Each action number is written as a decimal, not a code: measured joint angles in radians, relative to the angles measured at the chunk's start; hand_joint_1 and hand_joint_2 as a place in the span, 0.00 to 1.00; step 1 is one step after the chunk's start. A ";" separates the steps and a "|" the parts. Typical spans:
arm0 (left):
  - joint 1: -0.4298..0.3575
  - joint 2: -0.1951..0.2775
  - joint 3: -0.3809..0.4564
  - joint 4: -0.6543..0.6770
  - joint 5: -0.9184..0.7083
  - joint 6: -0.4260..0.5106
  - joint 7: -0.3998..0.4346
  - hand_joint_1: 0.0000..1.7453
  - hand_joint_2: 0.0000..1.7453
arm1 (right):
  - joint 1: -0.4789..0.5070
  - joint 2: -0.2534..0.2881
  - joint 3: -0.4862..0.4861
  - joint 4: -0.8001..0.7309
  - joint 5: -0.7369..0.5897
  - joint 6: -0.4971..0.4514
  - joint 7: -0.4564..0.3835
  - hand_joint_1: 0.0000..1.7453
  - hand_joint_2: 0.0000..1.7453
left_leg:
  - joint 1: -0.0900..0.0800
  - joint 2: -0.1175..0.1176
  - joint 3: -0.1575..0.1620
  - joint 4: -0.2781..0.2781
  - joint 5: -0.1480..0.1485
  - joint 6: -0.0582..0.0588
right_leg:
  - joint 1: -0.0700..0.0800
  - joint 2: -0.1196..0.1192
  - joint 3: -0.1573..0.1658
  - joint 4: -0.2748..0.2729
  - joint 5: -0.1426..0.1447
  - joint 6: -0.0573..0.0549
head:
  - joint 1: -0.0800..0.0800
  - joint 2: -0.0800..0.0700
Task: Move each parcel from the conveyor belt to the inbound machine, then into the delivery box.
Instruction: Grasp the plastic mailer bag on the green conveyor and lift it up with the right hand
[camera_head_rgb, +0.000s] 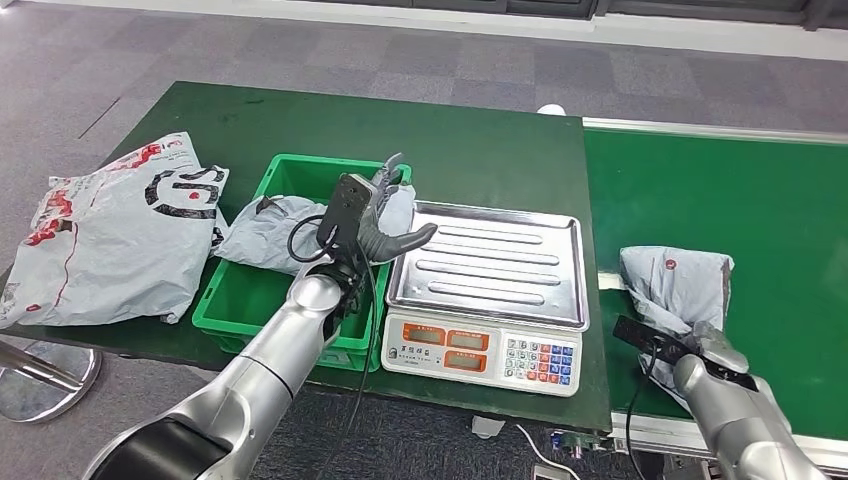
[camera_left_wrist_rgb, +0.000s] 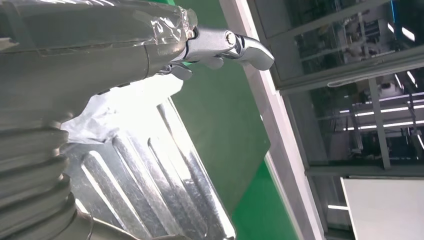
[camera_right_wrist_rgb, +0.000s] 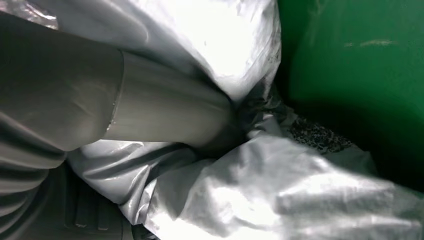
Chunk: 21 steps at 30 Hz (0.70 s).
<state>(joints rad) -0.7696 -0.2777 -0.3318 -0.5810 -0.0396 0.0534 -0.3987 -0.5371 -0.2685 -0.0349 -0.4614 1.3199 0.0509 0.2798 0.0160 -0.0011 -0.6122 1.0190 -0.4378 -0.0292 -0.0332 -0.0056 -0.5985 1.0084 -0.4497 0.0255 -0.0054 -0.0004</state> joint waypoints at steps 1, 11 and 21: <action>0.004 0.001 0.002 -0.004 -0.001 0.003 0.002 0.00 1.00 | 0.001 0.003 0.001 0.000 -0.005 -0.027 0.011 1.00 1.00 | 0.000 0.000 0.000 0.000 0.000 0.000 | 0.000 0.000 0.000 0.000 0.000 0.000 | 0.000 0.000; 0.061 0.030 0.021 -0.074 -0.021 0.043 0.014 0.00 1.00 | 0.084 0.029 -0.008 -0.306 -0.120 -0.450 -0.049 1.00 1.00 | 0.000 0.000 -0.003 0.000 0.000 0.000 | 0.000 0.000 -0.003 0.001 0.000 0.000 | 0.000 0.000; 0.085 0.040 0.026 -0.080 -0.046 0.088 -0.016 0.00 1.00 | 0.161 0.042 0.011 -0.659 -0.326 -0.612 -0.225 1.00 1.00 | 0.000 -0.001 -0.004 -0.001 0.001 0.000 | 0.000 -0.001 -0.004 0.001 0.000 0.000 | 0.000 0.000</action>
<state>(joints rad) -0.6846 -0.2378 -0.3060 -0.6606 -0.0854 0.1416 -0.4143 -0.3758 -0.2265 -0.0236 -1.1207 0.9943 -0.5614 0.0544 0.0157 -0.0020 -0.6157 1.0182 -0.4373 -0.0295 -0.0336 -0.0065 -0.6026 1.0093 -0.4498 0.0255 -0.0053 -0.0004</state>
